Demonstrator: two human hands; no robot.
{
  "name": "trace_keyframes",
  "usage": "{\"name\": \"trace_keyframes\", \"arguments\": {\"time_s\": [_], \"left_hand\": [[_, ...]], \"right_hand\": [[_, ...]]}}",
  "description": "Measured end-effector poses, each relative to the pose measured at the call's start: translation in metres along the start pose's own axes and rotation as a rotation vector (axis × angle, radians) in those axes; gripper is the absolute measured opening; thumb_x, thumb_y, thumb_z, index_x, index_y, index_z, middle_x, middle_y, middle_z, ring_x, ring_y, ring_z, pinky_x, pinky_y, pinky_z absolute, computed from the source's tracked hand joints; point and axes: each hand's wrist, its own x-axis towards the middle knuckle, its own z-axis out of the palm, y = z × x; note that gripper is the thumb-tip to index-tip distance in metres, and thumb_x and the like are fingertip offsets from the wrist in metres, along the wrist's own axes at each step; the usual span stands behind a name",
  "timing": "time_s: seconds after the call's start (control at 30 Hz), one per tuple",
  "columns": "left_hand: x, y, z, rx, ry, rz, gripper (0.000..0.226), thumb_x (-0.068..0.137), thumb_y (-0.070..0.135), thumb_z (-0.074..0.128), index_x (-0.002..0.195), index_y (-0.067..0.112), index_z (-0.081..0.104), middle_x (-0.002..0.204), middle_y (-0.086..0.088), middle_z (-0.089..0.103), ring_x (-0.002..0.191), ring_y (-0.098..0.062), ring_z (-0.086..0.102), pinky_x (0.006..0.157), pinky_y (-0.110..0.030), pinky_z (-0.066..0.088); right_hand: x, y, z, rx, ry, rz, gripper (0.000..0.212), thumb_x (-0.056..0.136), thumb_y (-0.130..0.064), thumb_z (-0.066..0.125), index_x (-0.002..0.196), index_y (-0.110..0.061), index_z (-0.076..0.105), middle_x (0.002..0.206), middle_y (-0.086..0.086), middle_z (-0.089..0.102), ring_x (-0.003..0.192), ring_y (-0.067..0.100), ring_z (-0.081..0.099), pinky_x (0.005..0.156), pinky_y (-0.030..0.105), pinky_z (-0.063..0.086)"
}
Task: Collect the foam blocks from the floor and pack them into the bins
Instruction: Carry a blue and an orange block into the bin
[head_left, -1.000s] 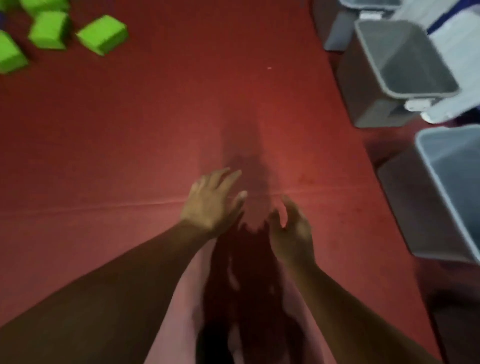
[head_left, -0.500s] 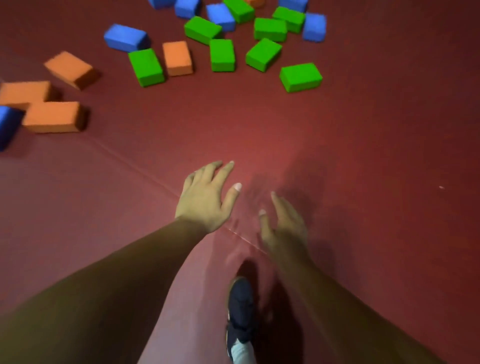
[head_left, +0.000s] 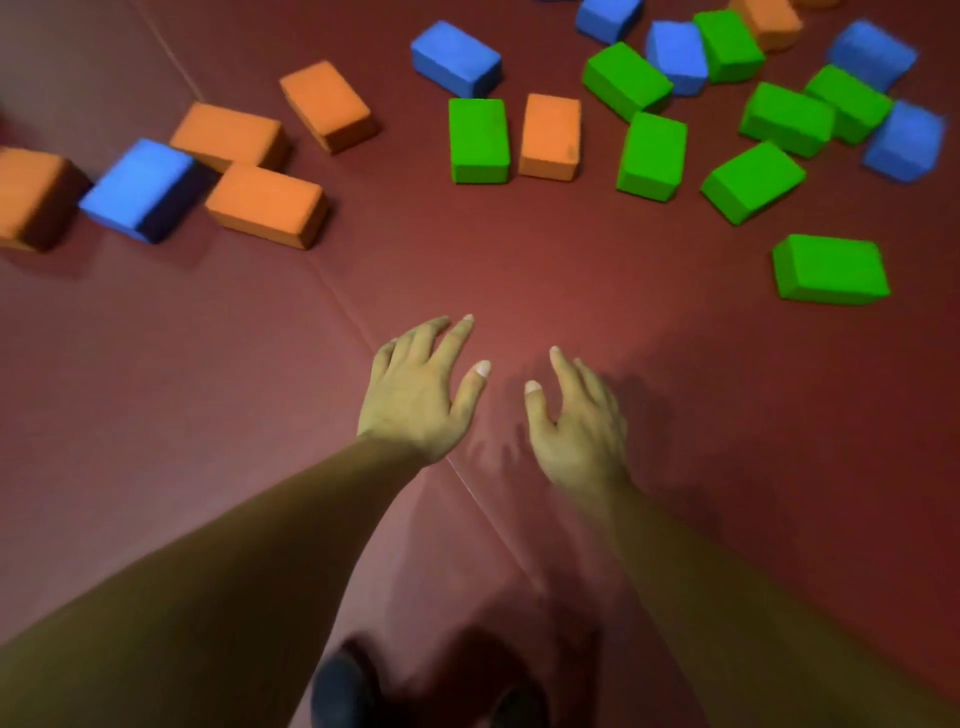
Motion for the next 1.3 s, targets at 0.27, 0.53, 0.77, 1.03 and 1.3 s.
{"name": "trace_keyframes", "arguments": {"time_s": [0.27, 0.53, 0.77, 1.03, 1.3], "left_hand": [[0.105, -0.158, -0.058, 0.010, 0.026, -0.195, 0.068, 0.100, 0.061, 0.021, 0.158, 0.026, 0.031, 0.155, -0.004, 0.040, 0.143, -0.024, 0.033, 0.118, -0.045, 0.023], [0.197, -0.300, -0.124, 0.030, 0.070, -0.306, 0.071, 0.098, 0.065, 0.018, 0.158, 0.027, 0.030, 0.157, -0.006, 0.038, 0.146, -0.027, 0.029, 0.118, -0.048, 0.024], [0.281, -0.411, -0.142, 0.052, 0.049, -0.420, 0.078, 0.095, 0.069, 0.011, 0.160, 0.026, 0.024, 0.164, -0.007, 0.028, 0.153, -0.027, 0.017, 0.123, -0.051, 0.015], [0.391, -0.548, -0.071, 0.044, 0.016, -0.463, 0.076, 0.096, 0.068, 0.017, 0.160, 0.028, 0.023, 0.165, -0.006, 0.027, 0.152, -0.026, 0.019, 0.123, -0.050, 0.014], [0.413, -0.655, 0.026, -0.005, -0.014, -0.447, 0.079, 0.092, 0.068, 0.014, 0.159, 0.029, 0.026, 0.165, -0.007, 0.026, 0.152, -0.026, 0.019, 0.123, -0.051, 0.013]], "right_hand": [[0.131, -0.168, 0.082, 0.002, -0.193, -0.085, 0.062, 0.101, -0.055, 0.042, 0.159, -0.037, 0.026, 0.166, -0.001, 0.027, 0.153, 0.026, 0.021, 0.123, 0.050, 0.020], [0.242, -0.325, 0.161, -0.116, -0.284, -0.215, 0.065, 0.099, -0.057, 0.042, 0.159, -0.040, 0.022, 0.166, -0.001, 0.025, 0.153, 0.030, 0.020, 0.119, 0.052, 0.022], [0.331, -0.408, 0.238, -0.188, -0.428, -0.298, 0.066, 0.101, -0.059, 0.039, 0.160, -0.042, 0.015, 0.168, 0.003, 0.017, 0.155, 0.032, 0.010, 0.120, 0.055, 0.015], [0.441, -0.444, 0.400, -0.409, -0.509, -0.404, 0.077, 0.090, -0.073, 0.040, 0.157, -0.048, 0.013, 0.166, 0.009, 0.016, 0.153, 0.039, 0.009, 0.120, 0.059, 0.011], [0.492, -0.435, 0.538, -0.554, -0.575, -0.426, 0.096, 0.078, -0.084, 0.046, 0.157, -0.051, 0.000, 0.169, 0.016, -0.004, 0.153, 0.044, -0.007, 0.119, 0.068, 0.004]]}}
